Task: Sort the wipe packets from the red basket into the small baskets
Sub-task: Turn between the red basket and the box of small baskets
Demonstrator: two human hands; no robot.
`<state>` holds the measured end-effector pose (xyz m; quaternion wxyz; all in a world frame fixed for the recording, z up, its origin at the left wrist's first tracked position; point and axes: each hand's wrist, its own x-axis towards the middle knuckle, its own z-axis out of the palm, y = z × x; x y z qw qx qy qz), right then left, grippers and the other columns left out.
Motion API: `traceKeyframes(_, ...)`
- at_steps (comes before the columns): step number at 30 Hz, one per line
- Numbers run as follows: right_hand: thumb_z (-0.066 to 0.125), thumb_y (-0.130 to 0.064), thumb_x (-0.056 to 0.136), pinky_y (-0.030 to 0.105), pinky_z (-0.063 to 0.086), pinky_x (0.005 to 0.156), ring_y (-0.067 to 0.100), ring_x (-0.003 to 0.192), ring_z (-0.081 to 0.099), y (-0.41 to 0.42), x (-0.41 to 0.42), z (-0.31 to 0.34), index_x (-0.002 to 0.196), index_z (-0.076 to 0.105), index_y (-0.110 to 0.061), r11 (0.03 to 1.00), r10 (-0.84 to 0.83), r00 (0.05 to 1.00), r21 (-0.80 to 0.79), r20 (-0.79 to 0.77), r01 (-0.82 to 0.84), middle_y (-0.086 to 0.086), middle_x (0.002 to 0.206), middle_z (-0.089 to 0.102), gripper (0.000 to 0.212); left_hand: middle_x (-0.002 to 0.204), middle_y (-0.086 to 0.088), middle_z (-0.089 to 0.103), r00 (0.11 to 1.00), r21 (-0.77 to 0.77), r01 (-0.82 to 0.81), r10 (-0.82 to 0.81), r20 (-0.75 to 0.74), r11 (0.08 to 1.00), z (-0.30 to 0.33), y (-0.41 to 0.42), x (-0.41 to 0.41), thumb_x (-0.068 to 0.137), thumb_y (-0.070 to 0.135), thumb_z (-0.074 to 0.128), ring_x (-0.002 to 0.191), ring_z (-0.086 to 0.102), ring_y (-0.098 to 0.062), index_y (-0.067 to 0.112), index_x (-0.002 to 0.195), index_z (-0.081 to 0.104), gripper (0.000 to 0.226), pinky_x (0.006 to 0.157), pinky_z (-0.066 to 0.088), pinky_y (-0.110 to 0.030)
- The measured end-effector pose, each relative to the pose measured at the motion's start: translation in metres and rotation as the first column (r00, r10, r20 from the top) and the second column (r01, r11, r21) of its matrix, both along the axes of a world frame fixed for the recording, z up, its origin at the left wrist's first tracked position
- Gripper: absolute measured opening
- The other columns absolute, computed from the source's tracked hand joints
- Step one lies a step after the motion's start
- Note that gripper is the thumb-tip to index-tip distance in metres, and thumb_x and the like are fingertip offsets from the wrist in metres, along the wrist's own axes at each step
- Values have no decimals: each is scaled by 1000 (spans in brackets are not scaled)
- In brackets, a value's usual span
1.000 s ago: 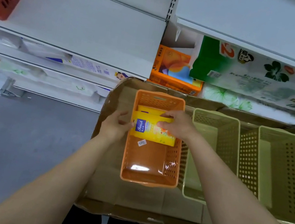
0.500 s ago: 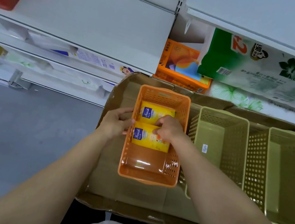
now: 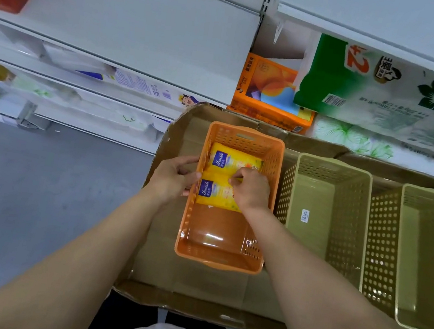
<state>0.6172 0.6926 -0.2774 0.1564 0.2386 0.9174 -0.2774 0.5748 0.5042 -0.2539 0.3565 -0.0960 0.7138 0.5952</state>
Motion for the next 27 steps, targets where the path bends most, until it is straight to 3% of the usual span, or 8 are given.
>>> traceKeyframes(4,59,-30,96,39,47,94,26,119,49,-7,12,-5,118,62,-13,957,235,972,175,0,-231,8,112,67,28,103,-16,71,1000,-4,-4,4,-13,1000,-3,-2,0,90,17,67,89,73,-21,25,128,60,39,73,61,-35)
traceKeyframes(7,57,-37,96,45,41,103,29,136,34,-13,16,-3,131,51,-17,913,316,946,249,71,-323,7,126,61,41,103,-13,72,999,-22,-23,22,-29,1000,-4,-6,1,91,19,67,89,73,-19,24,129,60,39,68,59,-30)
traceKeyframes(10,56,-41,96,53,25,115,30,147,20,-19,14,1,135,48,-21,874,370,917,276,150,-399,4,137,56,45,95,-7,73,999,-11,-30,29,-35,999,0,-9,0,92,17,65,83,74,-16,24,128,59,37,60,57,-22)
traceKeyframes(12,56,-45,94,52,15,119,31,147,20,-19,14,0,137,47,-22,816,433,881,331,192,-473,3,139,55,49,93,-8,73,999,6,-27,27,-25,1000,1,-8,0,92,15,65,80,74,-16,22,129,58,38,60,57,-22)
traceKeyframes(17,64,-50,87,43,33,108,25,130,37,-17,25,-5,137,44,-21,868,344,923,317,171,-382,4,136,48,61,89,-6,73,999,2,-35,35,-17,999,-2,-4,4,90,16,67,86,74,-19,21,133,57,44,68,59,-32)
traceKeyframes(27,70,-33,88,43,47,97,28,127,39,-26,11,-9,139,49,-24,906,344,914,181,216,-384,7,130,49,56,97,-11,72,999,-57,13,-15,-30,998,5,-3,-4,92,14,64,83,74,-17,22,133,57,42,60,58,-24)
